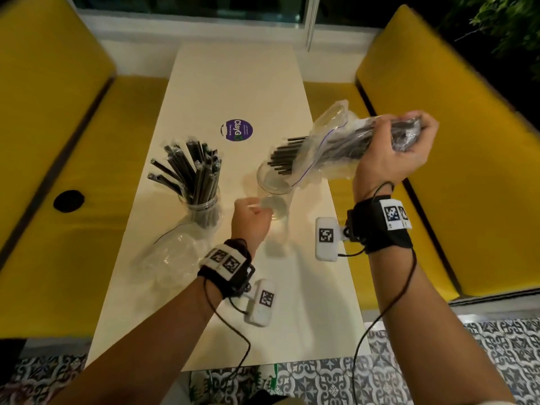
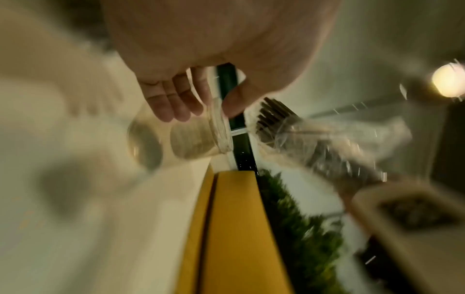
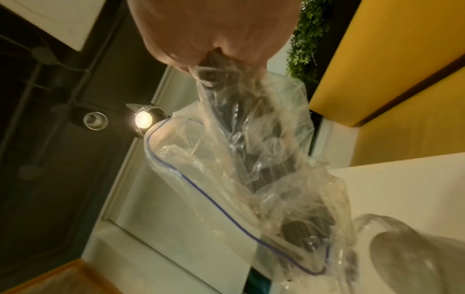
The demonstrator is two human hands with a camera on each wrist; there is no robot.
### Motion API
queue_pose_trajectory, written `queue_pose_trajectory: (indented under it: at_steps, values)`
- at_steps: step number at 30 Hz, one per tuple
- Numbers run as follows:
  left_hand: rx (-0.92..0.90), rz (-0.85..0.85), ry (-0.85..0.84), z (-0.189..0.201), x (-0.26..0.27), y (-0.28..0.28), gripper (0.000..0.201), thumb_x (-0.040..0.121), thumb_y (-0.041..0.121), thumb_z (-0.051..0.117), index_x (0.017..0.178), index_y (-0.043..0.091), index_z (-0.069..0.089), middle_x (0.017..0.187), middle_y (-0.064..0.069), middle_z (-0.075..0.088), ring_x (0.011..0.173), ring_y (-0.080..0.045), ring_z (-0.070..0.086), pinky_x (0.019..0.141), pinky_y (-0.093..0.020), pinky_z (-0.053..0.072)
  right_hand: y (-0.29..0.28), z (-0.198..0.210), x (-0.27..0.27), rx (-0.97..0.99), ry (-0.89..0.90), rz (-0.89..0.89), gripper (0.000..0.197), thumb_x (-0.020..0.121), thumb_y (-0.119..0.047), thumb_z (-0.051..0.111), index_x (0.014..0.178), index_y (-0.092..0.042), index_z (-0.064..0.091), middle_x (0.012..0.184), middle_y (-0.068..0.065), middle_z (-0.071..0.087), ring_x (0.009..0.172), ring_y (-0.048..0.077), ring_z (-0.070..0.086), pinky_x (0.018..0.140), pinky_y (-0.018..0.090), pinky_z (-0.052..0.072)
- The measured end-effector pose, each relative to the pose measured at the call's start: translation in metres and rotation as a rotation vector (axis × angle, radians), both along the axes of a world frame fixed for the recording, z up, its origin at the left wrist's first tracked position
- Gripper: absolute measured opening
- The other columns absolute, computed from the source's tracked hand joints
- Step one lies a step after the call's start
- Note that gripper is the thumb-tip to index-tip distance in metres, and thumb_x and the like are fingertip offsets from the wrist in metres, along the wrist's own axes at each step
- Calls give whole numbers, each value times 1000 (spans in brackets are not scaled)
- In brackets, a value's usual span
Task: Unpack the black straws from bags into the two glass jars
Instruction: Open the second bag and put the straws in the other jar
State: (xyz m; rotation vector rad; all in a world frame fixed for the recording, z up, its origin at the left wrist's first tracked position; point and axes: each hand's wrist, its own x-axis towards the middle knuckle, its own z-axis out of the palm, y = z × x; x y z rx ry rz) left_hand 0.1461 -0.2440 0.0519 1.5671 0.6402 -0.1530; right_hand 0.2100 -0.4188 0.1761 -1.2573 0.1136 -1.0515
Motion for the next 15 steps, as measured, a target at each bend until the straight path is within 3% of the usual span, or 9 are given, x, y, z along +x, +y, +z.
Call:
queue_pose_trajectory:
  at_steps: [1,3,6,8,11,13,15]
  values:
    - [178,-52,-19,-6,10,0,60,89,21,74,141,13,47,139,-13,56,114,-25,60,94,-36,53,3,-6,6,0,30,-2,23,85,12,62,99,-3,54,91,3,59,75,10,65,70,32,59]
    - [404,-135,-51,-9,27,-2,99,79,28,86,157,9,28,155,-14,36,142,-31,42,118,-40,40,9,-19,14,-17,96,4,22,87,14,60,99,-3,53,87,-1,61,73,3,67,69,27,58]
    - [467,-193,-76,-14,48,-3,136,71,39,94,166,8,1,172,-12,11,160,-30,14,128,-41,20,14,-34,19,-49,161,39,24,90,11,60,95,-11,53,87,3,64,75,10,71,70,25,58]
    - [482,-231,-102,-22,58,-2,140,71,41,94,168,14,-4,176,-10,7,162,-28,10,130,-44,18,16,-41,21,-94,169,43,27,91,9,62,94,-16,53,87,3,63,75,10,68,70,23,57]
    - [482,-248,-191,-36,63,2,124,76,27,91,168,24,9,170,-9,29,157,-28,30,126,-42,31,21,-48,23,-171,167,82,17,92,6,65,97,-7,56,90,2,59,76,-1,61,70,15,52]
    - [490,-246,-243,-41,64,4,112,76,21,91,164,28,21,158,-7,44,145,-27,46,114,-31,39,23,-51,24,-233,163,100,15,93,5,65,100,-5,56,90,-3,57,75,-8,59,69,9,48]
    - [511,-252,-267,-42,66,6,108,75,19,91,160,29,27,151,-5,48,136,-25,53,102,-25,39,27,-50,28,-290,185,132,13,96,1,66,104,-3,56,91,-10,55,78,-11,59,69,9,49]
